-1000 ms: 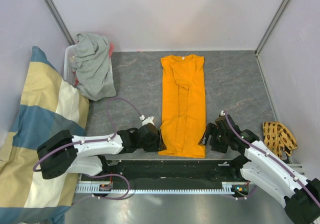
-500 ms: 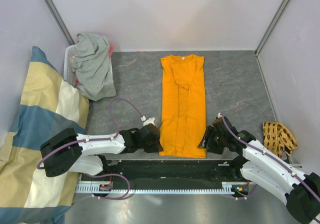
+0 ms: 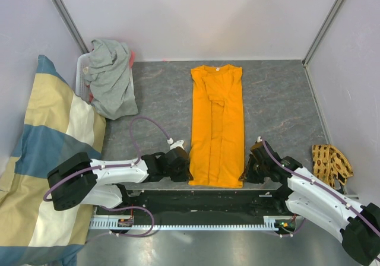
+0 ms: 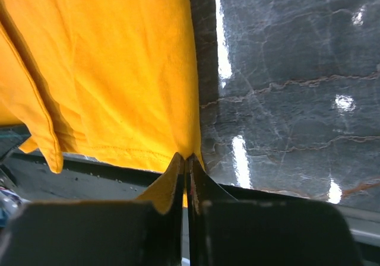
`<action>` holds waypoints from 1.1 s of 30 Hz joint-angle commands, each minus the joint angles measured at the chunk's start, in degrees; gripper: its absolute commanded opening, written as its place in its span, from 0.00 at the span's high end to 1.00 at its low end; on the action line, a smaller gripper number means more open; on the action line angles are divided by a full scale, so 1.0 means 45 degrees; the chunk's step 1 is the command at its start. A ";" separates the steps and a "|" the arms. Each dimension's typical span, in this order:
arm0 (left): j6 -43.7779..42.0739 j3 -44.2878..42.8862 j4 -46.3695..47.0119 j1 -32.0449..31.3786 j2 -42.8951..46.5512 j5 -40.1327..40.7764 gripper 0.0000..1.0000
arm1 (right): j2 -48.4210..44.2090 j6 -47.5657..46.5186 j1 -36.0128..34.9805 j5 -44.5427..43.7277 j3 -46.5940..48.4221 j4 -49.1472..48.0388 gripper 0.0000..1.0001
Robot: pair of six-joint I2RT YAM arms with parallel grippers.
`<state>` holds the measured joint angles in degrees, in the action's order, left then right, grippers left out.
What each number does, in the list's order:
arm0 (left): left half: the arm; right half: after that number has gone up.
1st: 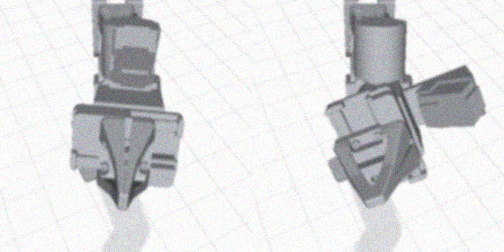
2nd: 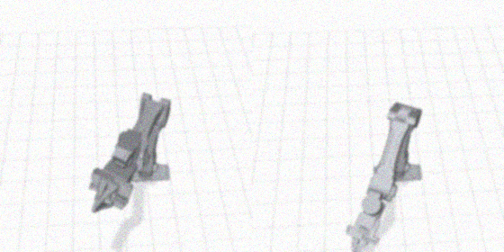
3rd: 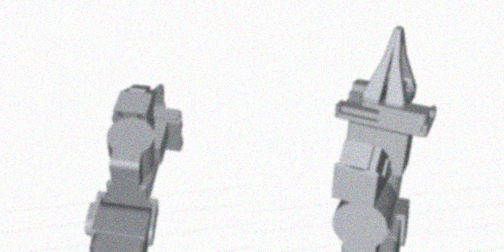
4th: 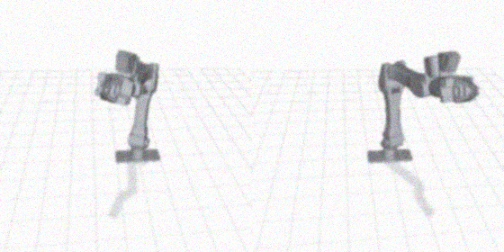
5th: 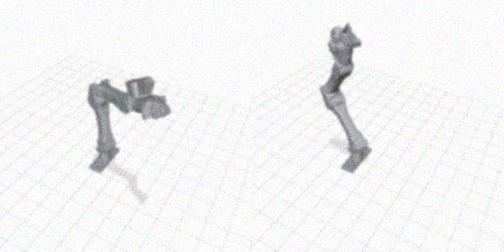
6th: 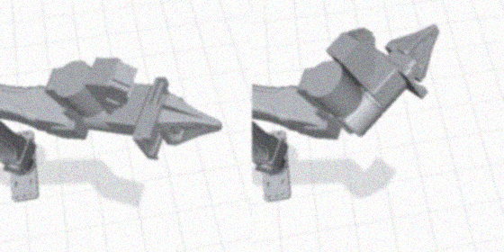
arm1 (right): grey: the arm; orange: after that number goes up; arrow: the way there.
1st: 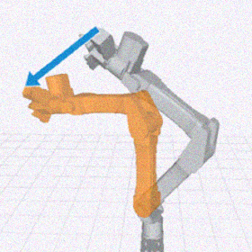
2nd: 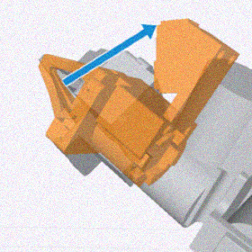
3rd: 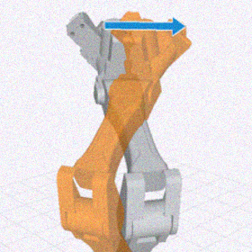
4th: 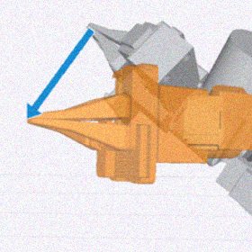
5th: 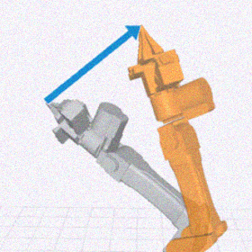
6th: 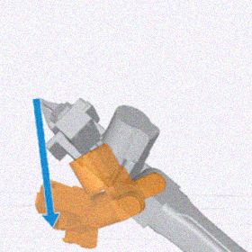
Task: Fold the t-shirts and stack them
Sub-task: Fold the tshirt
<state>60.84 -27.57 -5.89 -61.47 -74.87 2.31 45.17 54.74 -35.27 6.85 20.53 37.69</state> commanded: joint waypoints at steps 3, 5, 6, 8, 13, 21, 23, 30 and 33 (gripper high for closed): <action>-0.0043 -0.0492 -0.0682 0.0008 0.0836 -0.0337 0.98 | -0.0174 0.0335 -0.0132 0.0137 0.0338 -0.0192 1.00; -0.0199 -0.1037 -0.1032 0.0028 0.1206 -0.0123 0.98 | -0.0077 0.0316 -0.0112 0.0157 0.0630 -0.0367 1.00; -0.0296 -0.1253 -0.1151 0.0028 0.1305 -0.0025 0.98 | -0.0057 0.0297 -0.0132 0.0138 0.0729 -0.0426 1.00; -0.0608 -0.1896 -0.1346 0.0086 0.1384 0.0171 0.98 | 0.0118 0.0258 -0.0132 -0.0115 0.1137 -0.0524 1.00; -0.1408 -0.3012 -0.1367 0.0690 0.0702 0.0056 0.98 | 0.0703 0.0257 -0.0132 -0.1168 0.2193 -0.1070 1.00; -0.2425 -0.4203 -0.0372 0.2682 -0.0879 -0.0980 0.98 | 0.2968 -0.0445 -0.0112 -0.3435 0.4887 -0.1813 1.00; -0.2815 -0.4825 -0.0137 0.3227 -0.1601 -0.1409 0.98 | 0.3885 -0.0757 -0.0132 -0.3999 0.5666 -0.2085 1.00; -0.4201 -0.7893 -0.0117 0.4246 -0.4413 -0.2990 0.98 | 0.7320 -0.1831 0.0199 -0.4628 0.7837 -0.3043 1.00; -0.4456 -0.9163 -0.0272 0.4617 -0.5469 -0.3421 0.98 | 0.8318 -0.2203 0.0687 -0.4531 0.8482 -0.3395 1.00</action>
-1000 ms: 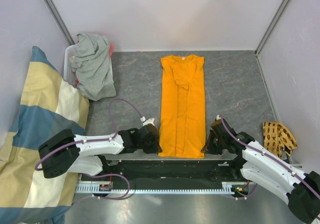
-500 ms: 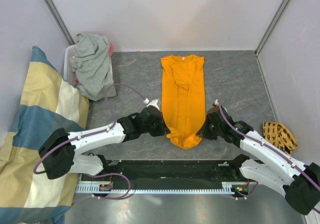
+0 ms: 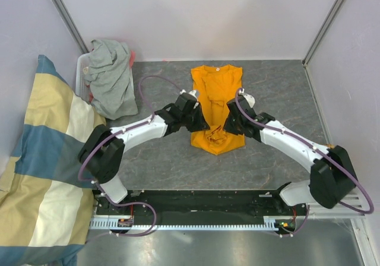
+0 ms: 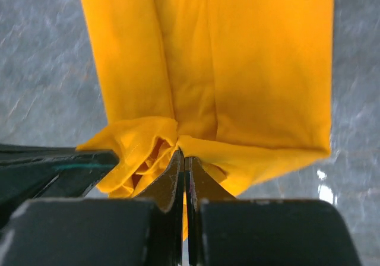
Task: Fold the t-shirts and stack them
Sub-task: Fold the tshirt
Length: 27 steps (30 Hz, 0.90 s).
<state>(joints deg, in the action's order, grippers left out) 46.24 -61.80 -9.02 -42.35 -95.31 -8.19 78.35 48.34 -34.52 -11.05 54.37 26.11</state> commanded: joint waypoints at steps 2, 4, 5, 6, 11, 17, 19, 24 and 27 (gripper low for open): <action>-0.1310 -0.2299 0.0324 0.0660 -0.1570 -0.1266 0.98 | 0.1319 -0.0955 0.0969 -0.0533 0.1315 -0.1113 1.00; -0.1427 -0.2923 0.0304 0.0971 -0.1983 -0.1481 0.98 | 0.1846 -0.1073 0.1381 -0.0319 0.1549 -0.1444 1.00; -0.1428 -0.3101 0.0266 0.1089 -0.2352 -0.1578 0.98 | 0.2157 -0.1112 0.1789 -0.0241 0.1628 -0.1524 1.00; -0.1466 -0.3296 0.0285 0.1187 -0.2588 -0.1811 0.98 | 0.2315 -0.1151 0.2006 -0.0143 0.1706 -0.1582 1.00; -0.1506 -0.4371 0.0285 0.1793 -0.3741 -0.2457 0.98 | 0.3348 -0.1386 0.3002 0.0384 0.2389 -0.2032 1.00; -0.1525 -0.4938 0.0304 0.2398 -0.4699 -0.2888 0.98 | 0.4306 -0.1483 0.3530 0.0736 0.3210 -0.2247 1.00; -0.1506 -0.4958 0.0363 0.2612 -0.4855 -0.2966 0.98 | 0.4503 -0.1484 0.3628 0.0814 0.3503 -0.2266 1.00; -0.1428 -0.4880 0.0538 0.2984 -0.5012 -0.3122 0.98 | 0.5089 -0.1484 0.3941 0.1029 0.3894 -0.2325 1.00; -0.1388 -0.4919 0.0636 0.3180 -0.5207 -0.3219 0.98 | 0.5285 -0.1464 0.4097 0.1107 0.3953 -0.2403 1.00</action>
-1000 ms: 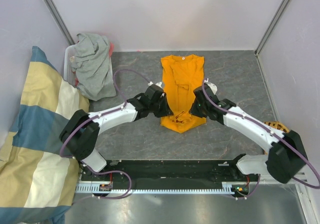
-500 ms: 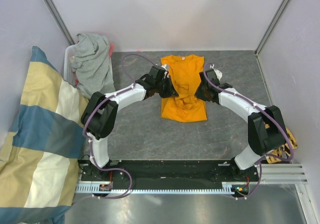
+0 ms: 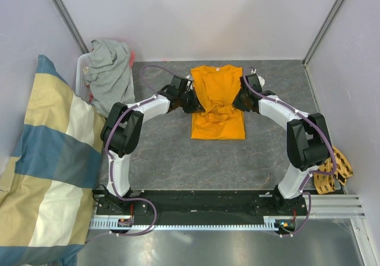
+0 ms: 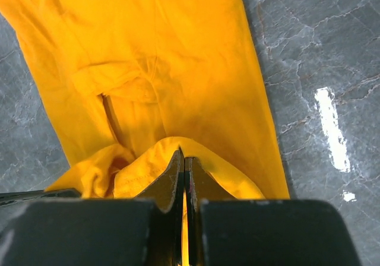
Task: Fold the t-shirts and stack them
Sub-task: Fold the tshirt
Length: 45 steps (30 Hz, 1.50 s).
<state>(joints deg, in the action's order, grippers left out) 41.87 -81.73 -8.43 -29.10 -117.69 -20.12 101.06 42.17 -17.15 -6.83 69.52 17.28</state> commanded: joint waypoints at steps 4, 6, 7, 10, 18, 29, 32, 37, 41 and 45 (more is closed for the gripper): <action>-0.0358 -0.0684 0.0525 0.0393 -0.0448 -0.0666 0.98 | 0.0414 -0.0036 0.0373 0.0268 0.0607 -0.0500 1.00; -0.0339 -0.0762 0.0564 0.0432 -0.0545 -0.0705 0.98 | 0.0473 -0.0036 0.0451 0.0307 0.0607 -0.0519 1.00; -0.0339 -0.0782 0.0564 0.0451 -0.0604 -0.0705 0.98 | 0.0492 -0.0016 0.0451 0.0307 0.0607 -0.0539 1.00; -0.0281 -0.0860 0.0603 0.0510 -0.0780 -0.0744 0.98 | 0.0609 0.0003 0.0568 0.0326 0.0607 -0.0578 1.00; -0.0066 -0.1522 0.0701 0.1055 -0.1405 -0.1192 0.85 | 0.0903 0.0159 0.1329 0.0678 0.1035 -0.1161 0.58; 0.0150 -0.2814 0.0662 0.2931 -0.1484 -0.2188 0.14 | 0.0435 -0.0406 0.3244 0.2044 0.1858 -0.0988 0.27; -0.0239 -0.2269 0.0603 0.2952 -0.0919 -0.2325 0.14 | -0.0014 -0.0680 0.3244 0.2746 0.1098 -0.1007 0.27; -0.0535 0.0560 0.1304 0.2678 0.0896 -0.2229 0.14 | -0.1202 -0.1069 0.3147 0.3841 -0.0700 -0.1203 0.27; -0.0300 0.3642 0.2398 0.2483 0.2400 -0.1956 0.14 | -0.2298 -0.1558 0.3049 0.4855 -0.1773 -0.1223 0.27; -0.0222 0.5406 0.2848 0.2191 0.3729 -0.1564 0.14 | -0.3178 -0.2164 0.2717 0.5772 -0.2147 -0.1164 0.26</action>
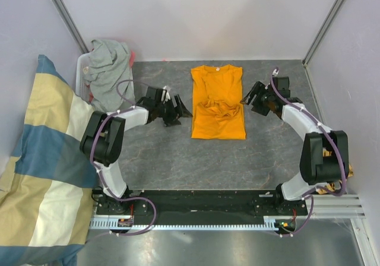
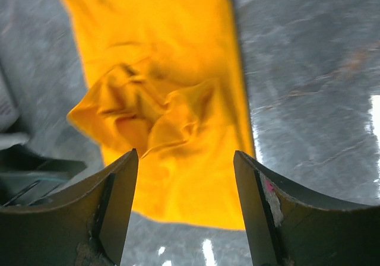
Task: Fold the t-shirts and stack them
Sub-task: Fold the tshirt
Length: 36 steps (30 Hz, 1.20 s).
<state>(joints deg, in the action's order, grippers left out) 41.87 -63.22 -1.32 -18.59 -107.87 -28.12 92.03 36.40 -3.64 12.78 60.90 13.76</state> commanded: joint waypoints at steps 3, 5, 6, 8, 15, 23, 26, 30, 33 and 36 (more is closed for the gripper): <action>-0.0163 0.2425 0.1504 -0.0399 0.2388 0.0369 0.15 | -0.1544 -0.1039 -0.0402 0.1654 -0.0545 0.0105 0.26; -0.0144 0.3165 0.1718 -0.0575 0.2837 0.0642 0.15 | -0.2031 -0.1097 -0.0461 0.1148 -0.1128 0.0514 0.26; -0.0163 0.3383 0.1797 -0.0615 0.2897 0.0682 0.15 | -0.2400 -0.1175 -0.0480 0.0585 -0.1383 0.0575 0.26; -0.0144 0.3832 0.2050 -0.0732 0.2898 0.0760 0.15 | -0.2657 -0.1195 -0.0461 0.0113 -0.2084 0.0692 0.26; -0.0007 0.4166 0.2831 -0.1318 0.2060 0.0799 0.16 | -0.3263 -0.0922 -0.0461 -0.0340 -0.4079 0.0068 0.27; 0.0208 0.4245 0.3458 -0.1825 0.1257 0.0760 0.22 | -0.3107 -0.0804 -0.0461 -0.0164 -0.5194 -0.0401 0.27; 0.0208 0.4322 0.3516 -0.1943 0.1238 0.0819 0.37 | -0.2932 -0.0726 -0.0480 -0.0027 -0.5409 -0.0693 0.27; 0.0227 0.4381 0.3517 -0.2002 0.1062 0.0800 0.53 | -0.2542 -0.0609 -0.0480 0.0188 -0.5565 -0.1104 0.28; 0.0247 0.4381 0.3517 -0.2041 0.1043 0.0799 0.54 | -0.2385 -0.0590 -0.0461 0.0227 -0.5624 -0.1260 0.28; 0.0227 0.4401 0.3517 -0.2060 0.1043 0.0819 0.55 | -0.2229 -0.0609 -0.0480 0.0189 -0.5702 -0.1494 0.28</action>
<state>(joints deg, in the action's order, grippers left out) 43.11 -44.53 15.20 -27.35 -101.97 -25.61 80.58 33.32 -5.85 13.26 36.25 10.07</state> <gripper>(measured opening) 0.454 0.716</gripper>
